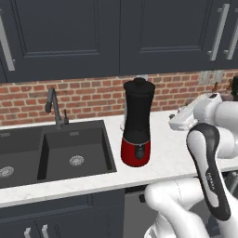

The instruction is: Close the lid blender by securely placing the lid on top.

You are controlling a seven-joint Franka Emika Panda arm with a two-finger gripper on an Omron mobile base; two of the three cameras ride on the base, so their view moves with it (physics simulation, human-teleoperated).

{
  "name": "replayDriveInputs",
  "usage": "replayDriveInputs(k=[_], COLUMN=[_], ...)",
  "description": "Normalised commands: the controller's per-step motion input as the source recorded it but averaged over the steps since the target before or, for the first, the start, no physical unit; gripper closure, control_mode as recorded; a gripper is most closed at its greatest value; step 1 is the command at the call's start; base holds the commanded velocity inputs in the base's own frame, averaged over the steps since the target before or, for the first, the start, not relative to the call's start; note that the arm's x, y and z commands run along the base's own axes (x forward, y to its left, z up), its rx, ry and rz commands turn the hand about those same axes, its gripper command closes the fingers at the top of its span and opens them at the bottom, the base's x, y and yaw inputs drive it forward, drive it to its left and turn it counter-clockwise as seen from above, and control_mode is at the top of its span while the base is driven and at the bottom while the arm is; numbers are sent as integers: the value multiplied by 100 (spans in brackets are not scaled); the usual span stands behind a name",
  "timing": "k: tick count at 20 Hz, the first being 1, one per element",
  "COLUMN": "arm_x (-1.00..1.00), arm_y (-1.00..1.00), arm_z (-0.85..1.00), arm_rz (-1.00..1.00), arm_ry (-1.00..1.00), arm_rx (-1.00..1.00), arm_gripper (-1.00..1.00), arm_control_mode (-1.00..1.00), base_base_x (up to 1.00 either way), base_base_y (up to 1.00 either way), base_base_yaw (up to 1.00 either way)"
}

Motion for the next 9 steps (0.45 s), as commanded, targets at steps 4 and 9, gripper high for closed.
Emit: replayDriveInputs(k=[4, 9], arm_x=[-100, -100], arm_y=[-80, -42], arm_z=[-55, 72], arm_rz=[0, 0], arm_ry=[-7, -46], arm_rx=[6, 19], arm_gripper=[-100, -100], arm_control_mode=[-100, -100], base_base_x=[0, 0], base_base_y=[0, 0], base_base_yaw=[0, 0])
